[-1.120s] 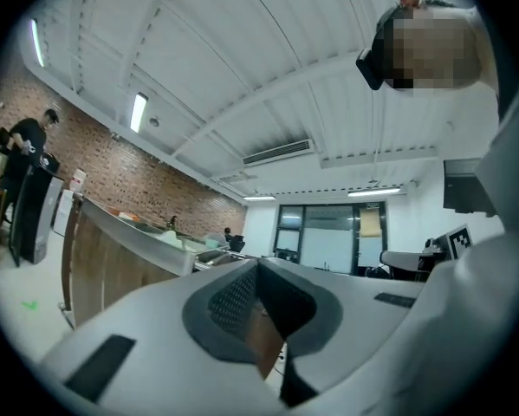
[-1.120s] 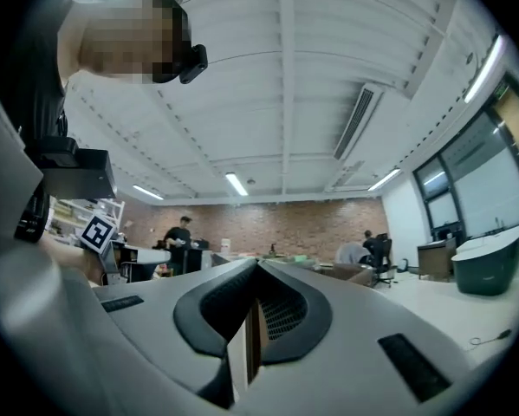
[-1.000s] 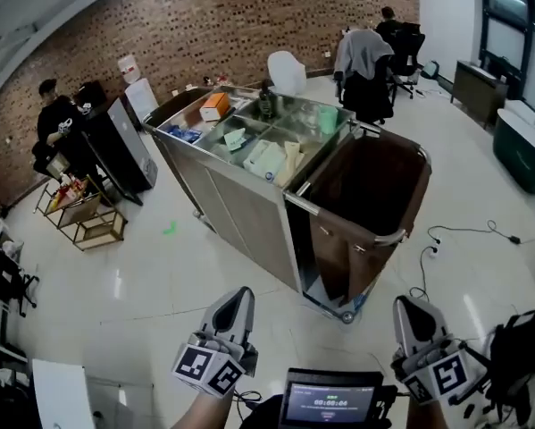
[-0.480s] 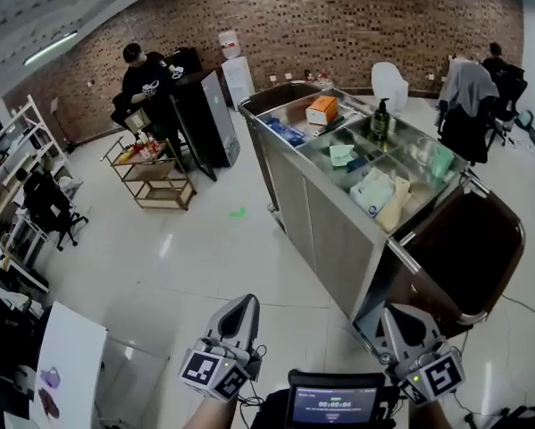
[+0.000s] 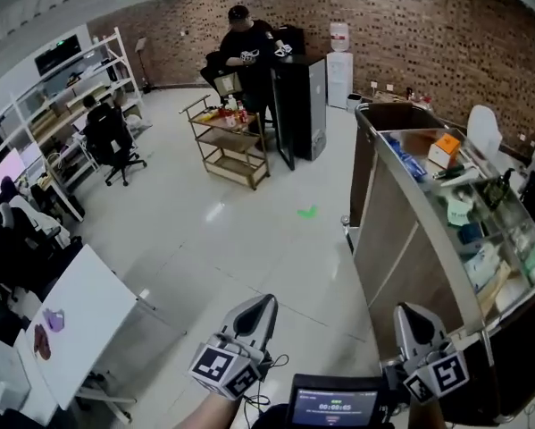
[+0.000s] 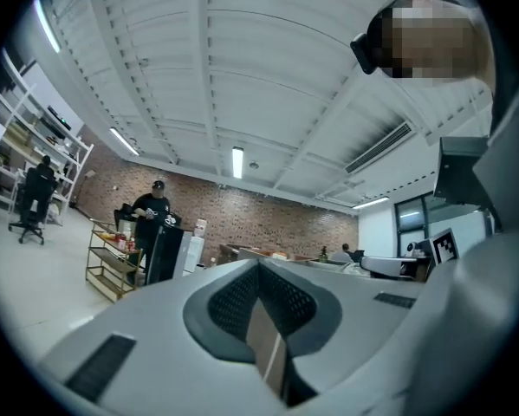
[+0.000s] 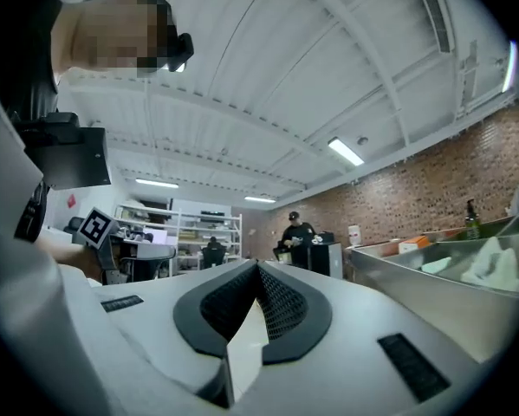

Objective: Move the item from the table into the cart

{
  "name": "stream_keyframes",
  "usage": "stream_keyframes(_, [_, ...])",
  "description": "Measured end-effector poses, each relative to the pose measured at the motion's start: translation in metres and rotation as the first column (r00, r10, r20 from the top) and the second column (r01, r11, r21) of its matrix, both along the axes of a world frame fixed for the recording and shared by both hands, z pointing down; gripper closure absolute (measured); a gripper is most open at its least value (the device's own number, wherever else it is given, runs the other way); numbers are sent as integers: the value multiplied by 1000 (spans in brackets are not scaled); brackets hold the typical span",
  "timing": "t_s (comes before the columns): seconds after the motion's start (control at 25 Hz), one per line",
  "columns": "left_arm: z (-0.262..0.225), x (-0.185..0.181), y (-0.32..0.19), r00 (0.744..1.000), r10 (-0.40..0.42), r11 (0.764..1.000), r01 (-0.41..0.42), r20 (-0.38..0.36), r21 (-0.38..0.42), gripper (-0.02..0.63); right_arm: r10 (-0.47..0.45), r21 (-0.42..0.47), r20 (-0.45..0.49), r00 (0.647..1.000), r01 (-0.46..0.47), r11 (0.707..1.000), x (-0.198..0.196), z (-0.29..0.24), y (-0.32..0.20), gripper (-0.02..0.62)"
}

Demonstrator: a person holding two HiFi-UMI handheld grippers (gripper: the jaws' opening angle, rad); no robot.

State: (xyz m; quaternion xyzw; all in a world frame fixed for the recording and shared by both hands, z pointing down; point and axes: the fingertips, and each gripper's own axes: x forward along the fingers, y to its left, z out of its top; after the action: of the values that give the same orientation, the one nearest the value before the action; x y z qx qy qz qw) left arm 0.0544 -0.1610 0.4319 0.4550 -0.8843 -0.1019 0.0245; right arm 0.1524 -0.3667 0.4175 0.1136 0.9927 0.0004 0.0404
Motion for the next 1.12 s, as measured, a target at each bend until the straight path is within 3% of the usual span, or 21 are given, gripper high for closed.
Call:
stream_keyframes(0.16, [5,-71,34,992,-128,992,128,-7,1,606,-101,-14,25,995,102,995,-95,-7,22,588])
stream_keyframes(0.28, [3,-115,59,973,-230,973,230,-7,-5,606,-225,-5,18,974,225,974,-158,-6,50,588])
stream_keyframes(0.4, [-5,-153,93,939,-344,939,344,9,-13,606,-363,23,2,932,363,931,-218,-3,85,588])
stream_keyframes(0.56, [-7,-205,159,880,-476,879,475,-3,-43,606,-446,-29,11,895,446,895,-305,-5,143,588])
stream_keyframes(0.76, [-3,-252,298,791,-612,791,612,8,-12,606,-595,-8,19,803,596,803,-394,-2,283,588])
stream_keyframes(0.96, [-15,-290,493,687,-727,687,727,-16,-16,606,-707,-13,19,707,707,707,-476,-28,489,588])
stream_keyframes(1.12, [1,-309,625,604,-796,605,796,-22,-23,606,-798,-4,22,603,798,603,-520,-20,641,588])
